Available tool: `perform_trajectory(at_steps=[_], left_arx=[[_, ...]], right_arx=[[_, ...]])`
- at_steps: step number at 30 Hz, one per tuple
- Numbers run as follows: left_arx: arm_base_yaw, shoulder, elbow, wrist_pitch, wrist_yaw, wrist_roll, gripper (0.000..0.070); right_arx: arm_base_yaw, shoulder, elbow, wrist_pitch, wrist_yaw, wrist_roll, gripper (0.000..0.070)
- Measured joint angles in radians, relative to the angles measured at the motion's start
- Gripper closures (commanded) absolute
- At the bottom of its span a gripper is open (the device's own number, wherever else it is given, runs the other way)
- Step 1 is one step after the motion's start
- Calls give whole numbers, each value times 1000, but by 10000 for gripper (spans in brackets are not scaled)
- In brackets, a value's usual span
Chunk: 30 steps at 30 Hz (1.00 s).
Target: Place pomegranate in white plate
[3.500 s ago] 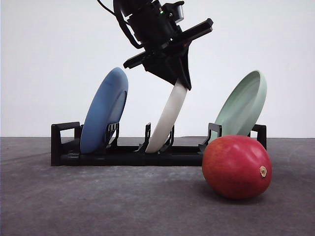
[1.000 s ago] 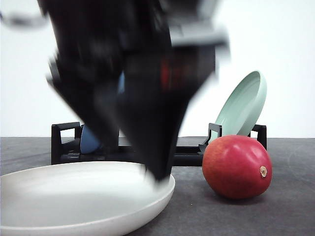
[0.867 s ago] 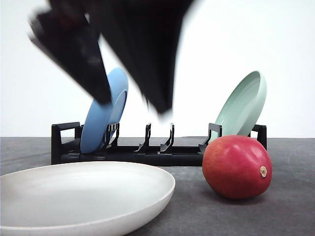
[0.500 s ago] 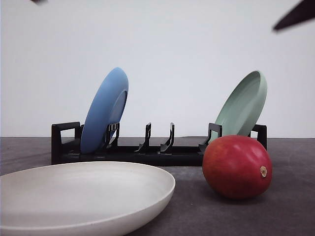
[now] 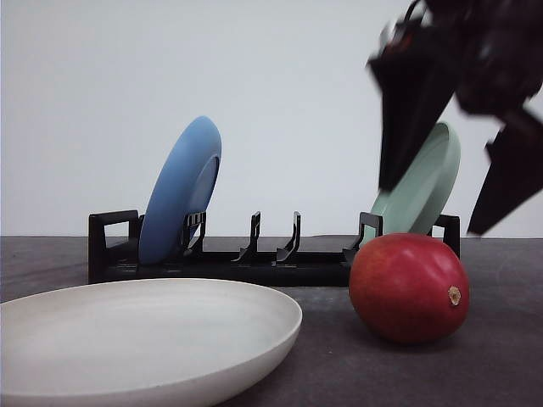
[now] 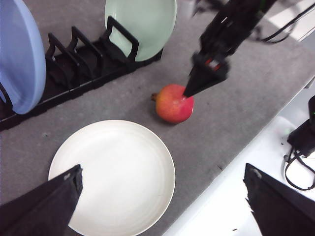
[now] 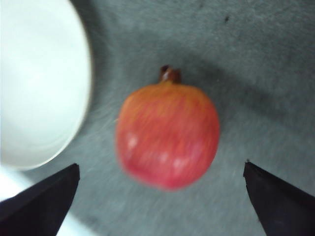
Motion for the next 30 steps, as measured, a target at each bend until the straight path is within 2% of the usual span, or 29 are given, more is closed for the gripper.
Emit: perform_trajectory(at_steps=[5,13,14,16,18,25,30], left_arx=[[0,-66,0,-22,0,-1,62],[0,-112,0,-44,-1,-21,62],[0,-114,0,-45,-1,-23,62],[0,-114,0,-46,-1,-23,62],[0,-114,0,-46,-1,-23,62],[0,-114,0,-48,-18,-23,62],[0,-114,0,-49,-48,-23,62]], right_arx=[[13,107,0,79,9,0,0],[24,217,0,118,3,0,3],[24,223,0,118,4,0,23],[25,231,0,116,4,0,127],[25,231,1,115,1,0,189],[38,237,116,-27,13,2,191],[143,244,277,-48,10,25,191]])
